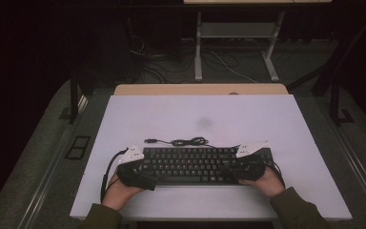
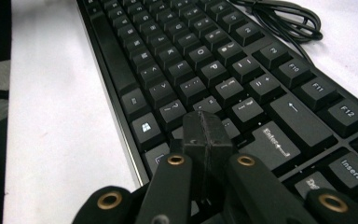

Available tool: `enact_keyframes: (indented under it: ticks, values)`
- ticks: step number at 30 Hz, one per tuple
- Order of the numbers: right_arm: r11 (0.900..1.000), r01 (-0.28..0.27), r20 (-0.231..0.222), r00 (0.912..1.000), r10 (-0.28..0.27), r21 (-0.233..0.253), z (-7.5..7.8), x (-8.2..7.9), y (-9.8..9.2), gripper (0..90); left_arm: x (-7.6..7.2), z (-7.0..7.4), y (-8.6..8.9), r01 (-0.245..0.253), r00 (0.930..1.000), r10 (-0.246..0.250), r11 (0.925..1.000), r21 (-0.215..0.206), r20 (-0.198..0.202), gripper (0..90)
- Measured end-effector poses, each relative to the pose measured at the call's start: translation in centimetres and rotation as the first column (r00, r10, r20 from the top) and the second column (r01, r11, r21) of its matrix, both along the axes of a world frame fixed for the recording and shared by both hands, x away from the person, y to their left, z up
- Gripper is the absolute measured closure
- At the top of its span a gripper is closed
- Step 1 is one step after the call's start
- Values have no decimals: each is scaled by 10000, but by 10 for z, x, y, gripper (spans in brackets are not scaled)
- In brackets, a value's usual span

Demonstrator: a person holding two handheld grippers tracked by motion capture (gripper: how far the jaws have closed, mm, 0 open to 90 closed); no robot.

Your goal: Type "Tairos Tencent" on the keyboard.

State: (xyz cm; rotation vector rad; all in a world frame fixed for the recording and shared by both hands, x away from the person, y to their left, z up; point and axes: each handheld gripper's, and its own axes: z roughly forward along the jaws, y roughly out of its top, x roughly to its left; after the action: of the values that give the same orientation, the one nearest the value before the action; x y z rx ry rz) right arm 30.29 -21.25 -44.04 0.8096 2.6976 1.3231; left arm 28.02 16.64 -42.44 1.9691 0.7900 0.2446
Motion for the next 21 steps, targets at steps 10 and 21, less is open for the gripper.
enact_keyframes:
  ticks: [10, 21]
  values:
    - [9998, -53, 50, 10000, 54, -192, -1, -1, 1, 894, 7, 4, -6, -18, 10000, 18, 10000, -48, -24, 1]
    - [9998, -46, 31, 10000, 47, -172, -2, -1, 1, 894, 17, 3, -15, -62, 9999, 62, 10000, -20, -81, 33]
